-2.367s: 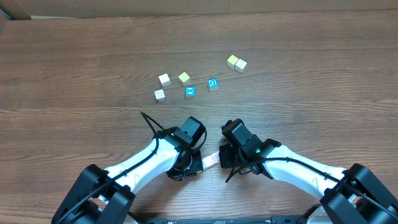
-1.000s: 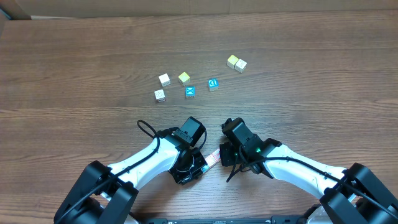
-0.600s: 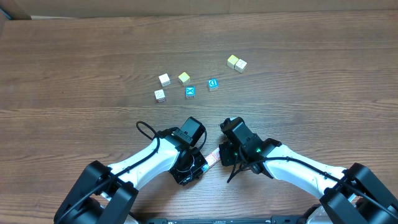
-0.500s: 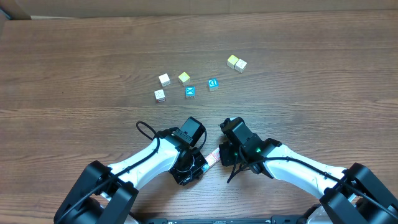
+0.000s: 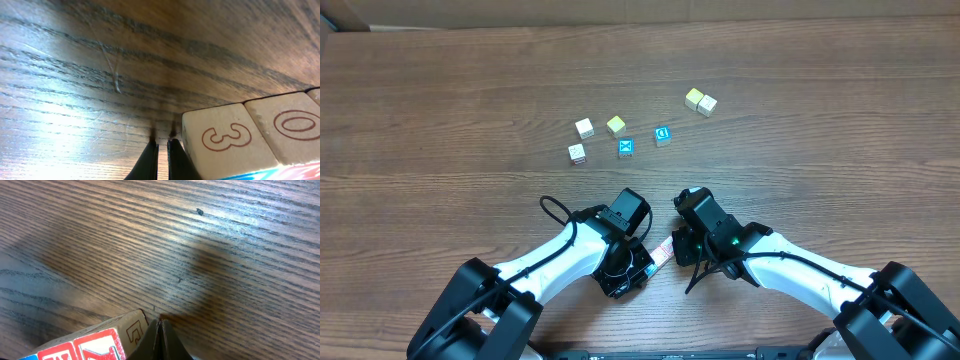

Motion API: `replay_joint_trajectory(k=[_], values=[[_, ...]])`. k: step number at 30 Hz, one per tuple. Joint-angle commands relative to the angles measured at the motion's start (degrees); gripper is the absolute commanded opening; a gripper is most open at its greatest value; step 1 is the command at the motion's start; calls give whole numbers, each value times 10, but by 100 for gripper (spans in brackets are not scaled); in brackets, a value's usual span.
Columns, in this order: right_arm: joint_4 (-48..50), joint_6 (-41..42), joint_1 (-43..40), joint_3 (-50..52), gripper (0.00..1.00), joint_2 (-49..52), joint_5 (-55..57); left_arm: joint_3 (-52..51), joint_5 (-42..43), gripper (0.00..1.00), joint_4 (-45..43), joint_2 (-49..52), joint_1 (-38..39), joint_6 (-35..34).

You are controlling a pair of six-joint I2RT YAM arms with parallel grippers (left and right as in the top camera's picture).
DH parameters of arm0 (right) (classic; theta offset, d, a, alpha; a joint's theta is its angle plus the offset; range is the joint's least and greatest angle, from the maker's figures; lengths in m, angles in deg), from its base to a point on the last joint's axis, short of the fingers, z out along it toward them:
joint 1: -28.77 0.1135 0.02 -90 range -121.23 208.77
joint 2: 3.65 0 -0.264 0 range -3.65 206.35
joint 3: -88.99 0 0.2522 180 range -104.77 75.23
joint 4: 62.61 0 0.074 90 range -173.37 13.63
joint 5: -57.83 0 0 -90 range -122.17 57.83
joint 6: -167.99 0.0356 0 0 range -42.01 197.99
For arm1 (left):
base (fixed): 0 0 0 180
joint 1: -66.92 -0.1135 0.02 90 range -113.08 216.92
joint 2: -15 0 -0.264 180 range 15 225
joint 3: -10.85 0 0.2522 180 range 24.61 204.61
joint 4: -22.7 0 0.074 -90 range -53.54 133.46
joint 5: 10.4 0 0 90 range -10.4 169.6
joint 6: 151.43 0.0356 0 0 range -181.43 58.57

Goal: Flip 3 blocks

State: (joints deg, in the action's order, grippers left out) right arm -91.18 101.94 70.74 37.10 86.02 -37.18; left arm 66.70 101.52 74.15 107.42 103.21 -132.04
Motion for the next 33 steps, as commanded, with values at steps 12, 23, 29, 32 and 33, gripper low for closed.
replay_joint_trajectory(k=[12,23,29,32,33], values=[[29,0,5,-2,4,20,-54,-21,-10,4,-18,35,9,-3],[45,0,5,-2,4,45,-58,-21,-9,4,-18,35,9,-3],[54,0,5,-2,4,45,-58,-21,-6,4,-22,35,10,-3],[55,0,5,-2,4,45,-58,-21,-2,4,-27,35,10,-3],[56,0,5,-2,4,45,-58,-21,-1,4,-29,35,10,-3]])
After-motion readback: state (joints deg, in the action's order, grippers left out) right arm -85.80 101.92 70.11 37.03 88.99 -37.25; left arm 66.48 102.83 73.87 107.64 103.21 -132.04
